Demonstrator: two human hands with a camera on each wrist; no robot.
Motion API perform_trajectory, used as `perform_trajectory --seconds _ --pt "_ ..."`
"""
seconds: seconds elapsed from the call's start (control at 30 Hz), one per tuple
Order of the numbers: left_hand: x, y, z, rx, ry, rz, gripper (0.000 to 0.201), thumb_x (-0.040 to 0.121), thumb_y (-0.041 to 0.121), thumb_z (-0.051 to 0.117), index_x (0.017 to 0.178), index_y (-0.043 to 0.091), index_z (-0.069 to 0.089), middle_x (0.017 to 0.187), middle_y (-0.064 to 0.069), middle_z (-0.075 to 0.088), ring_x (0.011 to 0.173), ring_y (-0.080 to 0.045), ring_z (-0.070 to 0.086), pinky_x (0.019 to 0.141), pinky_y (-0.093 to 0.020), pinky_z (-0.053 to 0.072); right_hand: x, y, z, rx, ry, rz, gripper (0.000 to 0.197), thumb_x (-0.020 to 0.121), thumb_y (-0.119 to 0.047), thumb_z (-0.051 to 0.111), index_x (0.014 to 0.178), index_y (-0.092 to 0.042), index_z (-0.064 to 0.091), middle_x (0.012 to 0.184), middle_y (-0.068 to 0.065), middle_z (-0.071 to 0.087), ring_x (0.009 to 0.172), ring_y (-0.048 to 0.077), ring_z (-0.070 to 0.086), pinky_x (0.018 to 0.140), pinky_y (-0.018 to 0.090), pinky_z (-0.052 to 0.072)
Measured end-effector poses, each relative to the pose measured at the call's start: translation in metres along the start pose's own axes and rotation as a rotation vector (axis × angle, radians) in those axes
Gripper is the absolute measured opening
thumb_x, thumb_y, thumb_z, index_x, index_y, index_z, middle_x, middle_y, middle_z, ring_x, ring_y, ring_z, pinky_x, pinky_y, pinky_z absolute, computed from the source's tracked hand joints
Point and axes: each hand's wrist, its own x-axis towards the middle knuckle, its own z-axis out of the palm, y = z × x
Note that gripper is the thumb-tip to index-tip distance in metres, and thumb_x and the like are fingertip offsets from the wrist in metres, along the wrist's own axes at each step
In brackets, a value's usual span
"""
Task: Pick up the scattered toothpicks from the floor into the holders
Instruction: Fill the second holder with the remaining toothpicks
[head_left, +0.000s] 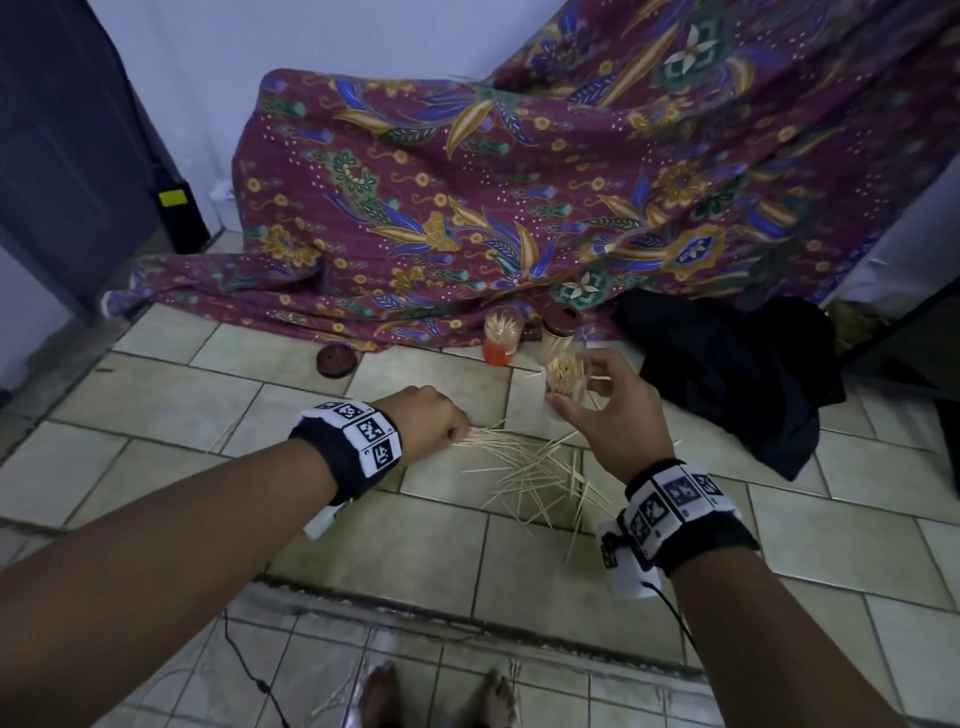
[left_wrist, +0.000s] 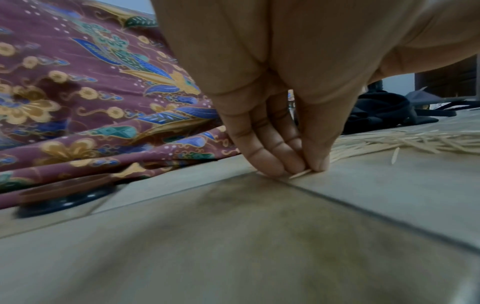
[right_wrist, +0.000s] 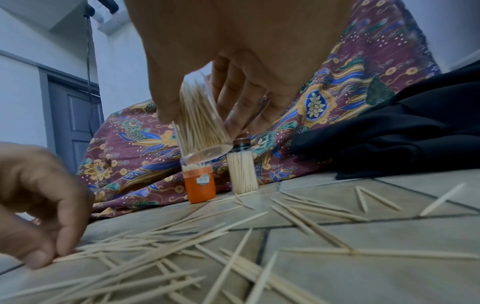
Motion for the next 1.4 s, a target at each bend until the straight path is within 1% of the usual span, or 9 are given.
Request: perform_trajectory --seconds 0.23,0.4,0.57,0.7,0.83,1.0,1.1,1.23,1.4 --pt "0.034 0.036 -0.001 -0.016 0.007 0.069 0.02 0.09 0.018 0.055 0.104 0.026 0.067 0.112 -0.005 0.063 0.1 -0.027 0.06 0.088 -0.032 0.049 -0.009 0.018 -0.018 -0.004 0.045 0.051 0.044 0.076 -0.034 0.082 0.109 -0.031 0.054 0.103 -0.016 0.061 0.097 0.005 0.058 0.08 0.022 0.046" --pt "0.049 0.057 -0.002 -0.007 0.001 0.154 0.023 0.09 0.016 0.054 0.108 0.022 0.067 0.114 -0.005 0.064 0.103 -0.027 0.059 0.088 -0.034 0.049 -0.013 0.029 -0.028 -0.014 0.074 0.074 0.043 0.076 -0.032 0.083 0.106 -0.034 0.052 0.098 -0.024 0.057 0.095 0.002 0.057 0.078 0.017 0.043" --pt "0.054 0.051 -0.004 -0.057 0.13 0.183 0.027 0.092 0.018 0.054 0.118 0.015 0.062 0.117 -0.005 0.055 0.109 -0.024 0.053 0.092 -0.034 0.044 -0.015 0.036 -0.034 -0.023 0.094 0.093 0.045 0.076 -0.035 0.082 0.111 -0.03 0.054 0.099 -0.022 0.057 0.095 0.002 0.057 0.074 0.008 0.04" --pt "0.056 0.047 -0.004 0.031 0.07 0.131 0.007 0.089 0.012 0.053 0.092 0.011 0.059 0.104 -0.008 0.051 0.098 -0.029 0.055 0.082 -0.032 0.044 -0.016 0.038 -0.035 -0.029 0.104 0.107 0.046 0.076 -0.036 0.082 0.113 -0.028 0.056 0.098 -0.022 0.058 0.094 -0.001 0.056 0.072 0.006 0.039" --pt "0.053 0.063 -0.002 -0.011 0.014 0.169 0.013 0.092 0.013 0.048 0.08 0.02 0.05 0.096 -0.004 0.049 0.094 -0.029 0.055 0.084 -0.036 0.047 -0.017 0.039 -0.037 -0.028 0.111 0.116 0.045 0.076 -0.036 0.082 0.112 -0.029 0.055 0.094 -0.029 0.053 0.088 -0.009 0.053 0.069 0.003 0.037" --pt "0.052 0.073 0.004 -0.036 0.04 0.258 0.021 0.096 0.025 0.048 0.106 0.015 0.062 0.108 -0.004 0.058 0.1 -0.022 0.055 0.085 -0.032 0.046 -0.018 0.043 -0.04 -0.029 0.131 0.109 0.046 0.076 -0.037 0.082 0.113 -0.029 0.056 0.095 -0.029 0.053 0.09 -0.007 0.054 0.07 0.005 0.038" --pt "0.057 0.076 0.005 -0.016 0.074 0.262 0.04 0.091 0.042 0.054 0.119 0.015 0.057 0.118 -0.005 0.055 0.109 -0.024 0.053 0.092 -0.035 0.046 -0.02 0.046 -0.041 -0.036 0.14 0.112 0.046 0.076 -0.037 0.082 0.113 -0.029 0.055 0.095 -0.031 0.053 0.09 -0.014 0.051 0.07 0.004 0.037" --pt "0.063 0.095 0.013 0.064 0.033 0.282 0.076 0.08 0.065 0.055 0.137 0.017 0.042 0.136 -0.007 0.045 0.123 -0.027 0.044 0.1 -0.039 0.043 -0.022 0.049 -0.041 -0.037 0.146 0.112 0.048 0.076 -0.038 0.081 0.115 -0.027 0.056 0.102 -0.021 0.059 0.093 -0.004 0.056 0.073 0.008 0.04" --pt "0.063 0.115 0.021 0.051 0.057 0.428 0.064 0.084 0.052 0.058 0.137 0.017 0.046 0.134 -0.005 0.05 0.121 -0.025 0.049 0.097 -0.039 0.047 -0.023 0.051 -0.044 -0.032 0.159 0.111 0.046 0.075 -0.035 0.082 0.113 -0.027 0.057 0.102 -0.017 0.062 0.092 -0.005 0.056 0.076 0.012 0.043"
